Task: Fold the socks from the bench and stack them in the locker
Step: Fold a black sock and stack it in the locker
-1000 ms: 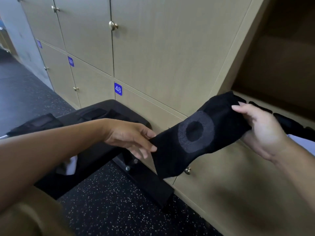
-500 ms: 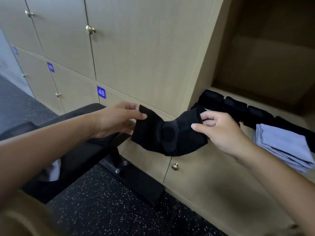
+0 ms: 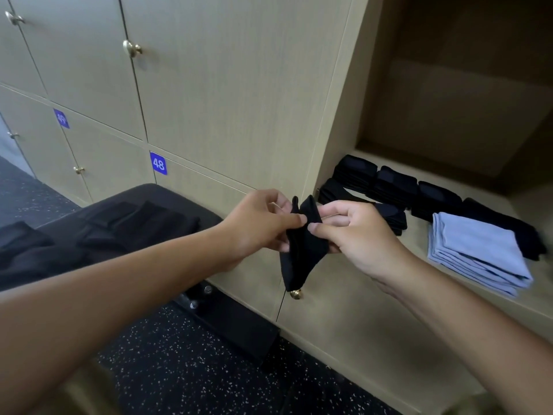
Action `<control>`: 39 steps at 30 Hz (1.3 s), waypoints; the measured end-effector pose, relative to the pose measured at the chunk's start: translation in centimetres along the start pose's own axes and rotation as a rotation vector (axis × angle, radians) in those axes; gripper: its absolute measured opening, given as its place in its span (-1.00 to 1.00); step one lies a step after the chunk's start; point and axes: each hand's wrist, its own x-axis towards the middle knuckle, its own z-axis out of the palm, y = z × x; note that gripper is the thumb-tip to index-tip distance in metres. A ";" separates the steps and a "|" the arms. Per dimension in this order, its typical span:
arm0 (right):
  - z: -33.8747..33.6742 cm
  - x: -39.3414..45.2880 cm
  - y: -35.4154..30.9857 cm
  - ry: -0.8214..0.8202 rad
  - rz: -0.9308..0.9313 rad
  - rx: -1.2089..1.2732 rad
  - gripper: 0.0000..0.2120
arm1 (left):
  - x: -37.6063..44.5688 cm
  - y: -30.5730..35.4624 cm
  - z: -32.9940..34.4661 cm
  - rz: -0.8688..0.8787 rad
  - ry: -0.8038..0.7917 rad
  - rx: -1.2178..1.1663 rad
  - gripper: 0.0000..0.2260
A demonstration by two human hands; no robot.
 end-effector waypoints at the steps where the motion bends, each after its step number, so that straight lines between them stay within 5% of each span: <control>1: 0.0 0.1 0.1 0.003 0.004 0.007 -0.85 | 0.1 0.0 0.2 0.000 0.007 -0.001 -0.79; 10: -0.5 -0.3 -0.1 0.034 0.035 0.063 -0.92 | 0.5 0.0 1.4 0.009 0.010 -0.052 -0.81; 17: -0.9 -1.2 -0.4 0.160 0.027 -0.024 -0.61 | 0.7 1.1 2.1 0.011 -0.083 -0.209 -0.64; 20: -1.3 -0.9 0.0 0.236 -0.002 -0.095 -0.68 | 0.8 1.2 2.4 0.042 -0.115 -0.194 -0.65; 27: -3.6 -0.6 -0.1 0.315 0.014 0.155 -0.70 | 2.1 1.2 2.8 0.201 0.249 0.090 -0.96; 29: -4.2 -0.5 -0.3 0.279 0.037 0.306 -0.70 | 2.6 0.9 2.9 0.128 0.280 0.078 -0.90; 34: -5.2 -0.3 0.0 0.144 0.091 0.591 -0.70 | 3.1 1.1 3.6 -0.148 -0.039 -0.477 -0.83; 39: -5.7 0.1 0.4 0.168 0.136 0.599 -0.69 | 3.9 1.3 3.6 -0.073 -0.064 -0.517 -0.81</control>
